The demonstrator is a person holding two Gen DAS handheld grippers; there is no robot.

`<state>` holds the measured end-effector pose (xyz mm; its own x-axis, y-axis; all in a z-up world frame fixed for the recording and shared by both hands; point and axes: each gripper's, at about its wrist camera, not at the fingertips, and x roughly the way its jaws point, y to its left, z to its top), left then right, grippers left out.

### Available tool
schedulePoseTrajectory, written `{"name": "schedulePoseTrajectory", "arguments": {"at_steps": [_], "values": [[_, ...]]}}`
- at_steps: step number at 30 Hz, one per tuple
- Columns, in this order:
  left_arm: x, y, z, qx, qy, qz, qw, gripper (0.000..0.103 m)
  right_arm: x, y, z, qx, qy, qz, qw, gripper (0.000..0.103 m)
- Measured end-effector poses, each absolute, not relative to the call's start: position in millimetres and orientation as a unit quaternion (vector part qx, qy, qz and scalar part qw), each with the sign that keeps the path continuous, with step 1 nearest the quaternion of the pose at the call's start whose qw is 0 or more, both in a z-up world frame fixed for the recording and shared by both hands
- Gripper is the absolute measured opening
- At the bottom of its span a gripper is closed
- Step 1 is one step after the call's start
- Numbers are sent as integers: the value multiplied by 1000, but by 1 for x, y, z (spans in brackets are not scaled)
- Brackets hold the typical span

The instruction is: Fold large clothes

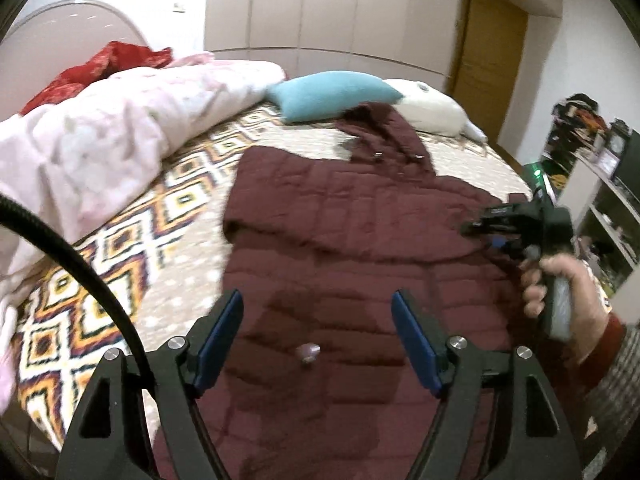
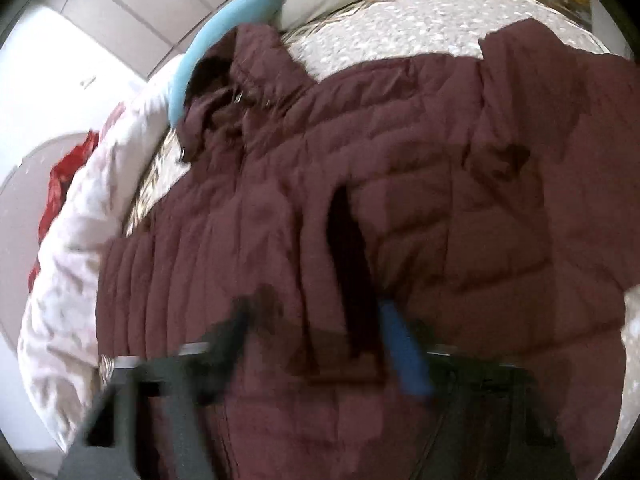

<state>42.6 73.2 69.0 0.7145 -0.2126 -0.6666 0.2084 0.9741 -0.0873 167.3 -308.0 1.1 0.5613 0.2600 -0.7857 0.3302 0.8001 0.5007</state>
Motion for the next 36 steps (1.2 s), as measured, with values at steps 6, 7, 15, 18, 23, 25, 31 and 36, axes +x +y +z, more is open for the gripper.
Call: {"name": "schedulePoseTrajectory", "arguments": {"at_steps": [6, 7, 15, 18, 23, 25, 31, 36], "values": [[43, 90, 56, -5, 365, -84, 927, 75, 161, -344, 6, 290, 462, -106, 831, 26], [43, 89, 54, -8, 369, -85, 926, 75, 161, -347, 1, 292, 466, -107, 828, 26], [31, 70, 47, -20, 389, -87, 917, 75, 136, -381, 12, 359, 438, -47, 823, 47], [22, 63, 50, -20, 388, -89, 917, 78, 104, -419, 25, 353, 413, -76, 836, 57], [13, 52, 47, -35, 400, -92, 911, 79, 20, -552, 8, 398, 378, -190, 814, 60], [10, 45, 43, -35, 406, -90, 909, 79, -4, -598, -5, 445, 353, -218, 794, 60], [11, 34, 38, -32, 425, -74, 902, 79, -33, -697, -40, 577, 255, -207, 748, 60], [16, 29, 39, -26, 430, -56, 901, 79, -5, -734, -49, 606, 206, -199, 742, 61]]}}
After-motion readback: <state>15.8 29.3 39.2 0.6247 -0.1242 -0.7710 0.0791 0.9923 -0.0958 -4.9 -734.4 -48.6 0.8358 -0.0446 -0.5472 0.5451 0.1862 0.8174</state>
